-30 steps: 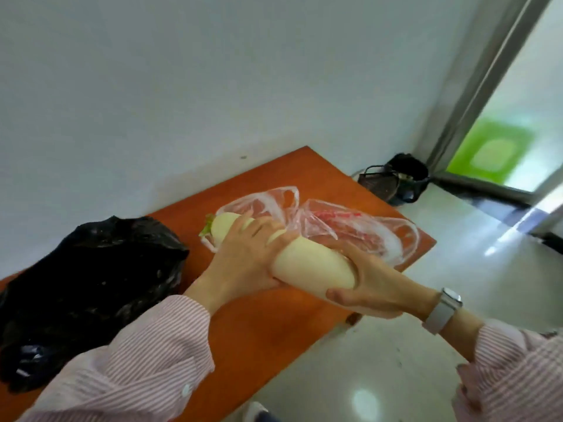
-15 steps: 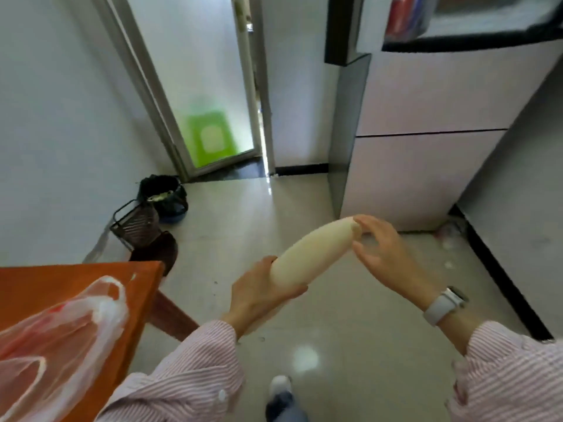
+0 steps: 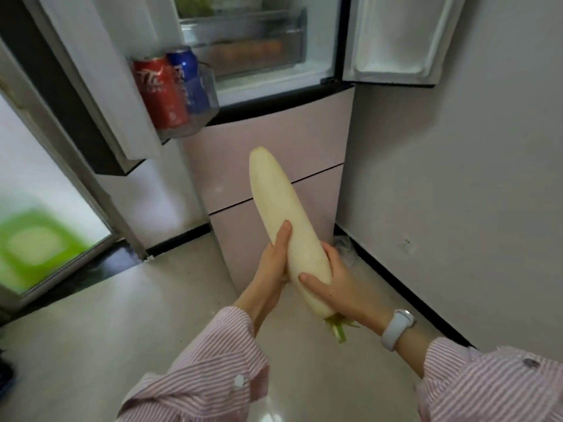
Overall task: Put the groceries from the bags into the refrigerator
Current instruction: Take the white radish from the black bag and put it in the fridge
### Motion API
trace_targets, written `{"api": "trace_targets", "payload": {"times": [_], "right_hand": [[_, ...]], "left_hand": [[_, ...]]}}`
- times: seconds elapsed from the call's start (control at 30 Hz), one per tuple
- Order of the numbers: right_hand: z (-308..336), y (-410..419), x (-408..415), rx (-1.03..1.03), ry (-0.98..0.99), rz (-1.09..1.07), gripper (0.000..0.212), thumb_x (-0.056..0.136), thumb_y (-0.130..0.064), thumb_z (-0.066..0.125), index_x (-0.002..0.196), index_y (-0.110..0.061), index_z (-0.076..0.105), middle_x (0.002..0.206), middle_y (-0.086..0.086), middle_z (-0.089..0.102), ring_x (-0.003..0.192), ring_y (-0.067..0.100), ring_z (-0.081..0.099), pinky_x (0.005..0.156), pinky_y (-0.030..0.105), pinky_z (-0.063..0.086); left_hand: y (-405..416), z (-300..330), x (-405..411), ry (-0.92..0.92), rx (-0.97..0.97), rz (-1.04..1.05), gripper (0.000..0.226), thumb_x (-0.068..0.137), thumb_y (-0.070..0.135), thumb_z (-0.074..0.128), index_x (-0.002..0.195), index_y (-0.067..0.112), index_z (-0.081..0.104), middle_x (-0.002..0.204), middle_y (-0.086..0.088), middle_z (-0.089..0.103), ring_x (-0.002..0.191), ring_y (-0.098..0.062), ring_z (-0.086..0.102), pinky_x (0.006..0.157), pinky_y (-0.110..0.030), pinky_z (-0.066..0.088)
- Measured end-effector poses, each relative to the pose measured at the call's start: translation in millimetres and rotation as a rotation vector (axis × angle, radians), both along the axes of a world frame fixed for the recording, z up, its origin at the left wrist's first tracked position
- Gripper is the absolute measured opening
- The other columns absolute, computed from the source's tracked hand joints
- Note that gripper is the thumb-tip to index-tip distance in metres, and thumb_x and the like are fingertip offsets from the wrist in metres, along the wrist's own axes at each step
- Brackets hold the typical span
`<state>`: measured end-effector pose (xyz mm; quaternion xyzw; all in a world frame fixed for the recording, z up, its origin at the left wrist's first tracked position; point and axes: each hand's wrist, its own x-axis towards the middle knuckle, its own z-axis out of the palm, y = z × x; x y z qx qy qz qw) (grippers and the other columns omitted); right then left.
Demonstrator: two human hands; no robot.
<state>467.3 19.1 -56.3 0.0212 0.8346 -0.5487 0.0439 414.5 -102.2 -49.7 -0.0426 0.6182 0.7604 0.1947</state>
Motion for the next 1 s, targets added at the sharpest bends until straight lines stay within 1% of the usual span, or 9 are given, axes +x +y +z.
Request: {"api": "trace_targets", "payload": {"times": [0.13, 0.3, 0.4, 0.5, 0.63, 0.73, 0.87, 0.93, 1.0], "right_hand": [[29, 50, -78, -0.046, 0.13, -0.136, 0.075, 0.075, -0.044, 0.065, 0.136, -0.024, 0.026, 0.122, -0.005, 0.046, 0.106, 0.012, 0.051, 0.075, 0.015, 0.042], [80, 113, -178, -0.105, 0.235, -0.149, 0.064, 0.082, -0.036, 0.064, 0.133, -0.023, 0.028, 0.109, -0.013, 0.049, 0.092, -0.001, 0.052, 0.071, 0.018, 0.044], [119, 150, -241, -0.06, 0.319, -0.103, 0.057, 0.084, -0.03, 0.062, 0.13, -0.022, 0.029, 0.108, -0.012, 0.047, 0.089, 0.0, 0.051, 0.068, 0.016, 0.044], [165, 179, -296, -0.028, 0.4, 0.013, 0.051, 0.085, -0.027, 0.062, 0.126, -0.027, 0.032, 0.103, -0.015, 0.047, 0.088, -0.001, 0.052, 0.063, 0.01, 0.046], [211, 198, -364, -0.046, 0.431, 0.092, 0.061, 0.084, -0.027, 0.062, 0.136, -0.027, 0.028, 0.121, -0.005, 0.046, 0.098, 0.008, 0.052, 0.072, 0.016, 0.046], [229, 197, -411, -0.05, 0.484, 0.101, 0.062, 0.084, -0.027, 0.063, 0.137, -0.024, 0.031, 0.123, -0.003, 0.046, 0.096, 0.006, 0.051, 0.072, 0.015, 0.045], [235, 186, -472, -0.053, 0.546, 0.068, 0.064, 0.083, -0.026, 0.062, 0.138, -0.022, 0.03, 0.124, -0.004, 0.045, 0.107, 0.013, 0.049, 0.088, 0.03, 0.046], [241, 180, -507, -0.056, 0.589, 0.038, 0.063, 0.083, -0.023, 0.061, 0.138, -0.022, 0.031, 0.12, -0.005, 0.043, 0.106, 0.013, 0.047, 0.085, 0.028, 0.043], [250, 172, -545, -0.072, 0.623, 0.023, 0.061, 0.084, -0.021, 0.061, 0.137, -0.021, 0.033, 0.121, -0.003, 0.045, 0.106, 0.015, 0.048, 0.084, 0.027, 0.041]], "left_hand": [[50, 40, -81, 0.136, -0.003, -0.097, 0.05, 0.088, 0.046, 0.05, 0.123, 0.009, 0.053, 0.112, -0.006, 0.067, 0.099, -0.017, 0.066, 0.077, -0.027, 0.054], [113, 91, -177, 0.341, -0.091, -0.119, 0.042, 0.087, 0.037, 0.057, 0.122, 0.014, 0.05, 0.115, -0.004, 0.064, 0.103, -0.019, 0.063, 0.086, -0.035, 0.054], [146, 126, -238, 0.456, -0.107, -0.046, 0.043, 0.086, 0.038, 0.058, 0.12, 0.013, 0.051, 0.112, -0.003, 0.065, 0.101, -0.018, 0.064, 0.085, -0.036, 0.054], [168, 162, -292, 0.461, -0.065, 0.058, 0.046, 0.086, 0.04, 0.057, 0.121, 0.009, 0.054, 0.112, -0.006, 0.066, 0.1, -0.019, 0.064, 0.076, -0.029, 0.055], [184, 203, -355, 0.442, 0.008, 0.156, 0.047, 0.087, 0.044, 0.056, 0.116, 0.008, 0.055, 0.109, -0.008, 0.067, 0.096, -0.018, 0.066, 0.07, -0.027, 0.056], [185, 227, -400, 0.429, 0.0, 0.255, 0.05, 0.086, 0.044, 0.056, 0.116, 0.004, 0.055, 0.108, -0.01, 0.067, 0.095, -0.02, 0.066, 0.063, -0.025, 0.054], [177, 242, -460, 0.443, -0.071, 0.313, 0.053, 0.086, 0.044, 0.057, 0.115, 0.001, 0.053, 0.11, -0.013, 0.065, 0.097, -0.023, 0.064, 0.072, -0.031, 0.056], [168, 252, -496, 0.469, -0.152, 0.298, 0.056, 0.084, 0.049, 0.057, 0.114, 0.002, 0.054, 0.11, -0.013, 0.065, 0.098, -0.023, 0.064, 0.08, -0.035, 0.055], [159, 267, -534, 0.511, -0.266, 0.294, 0.062, 0.083, 0.053, 0.055, 0.115, 0.001, 0.056, 0.11, -0.013, 0.065, 0.094, -0.022, 0.063, 0.077, -0.032, 0.054]]}}
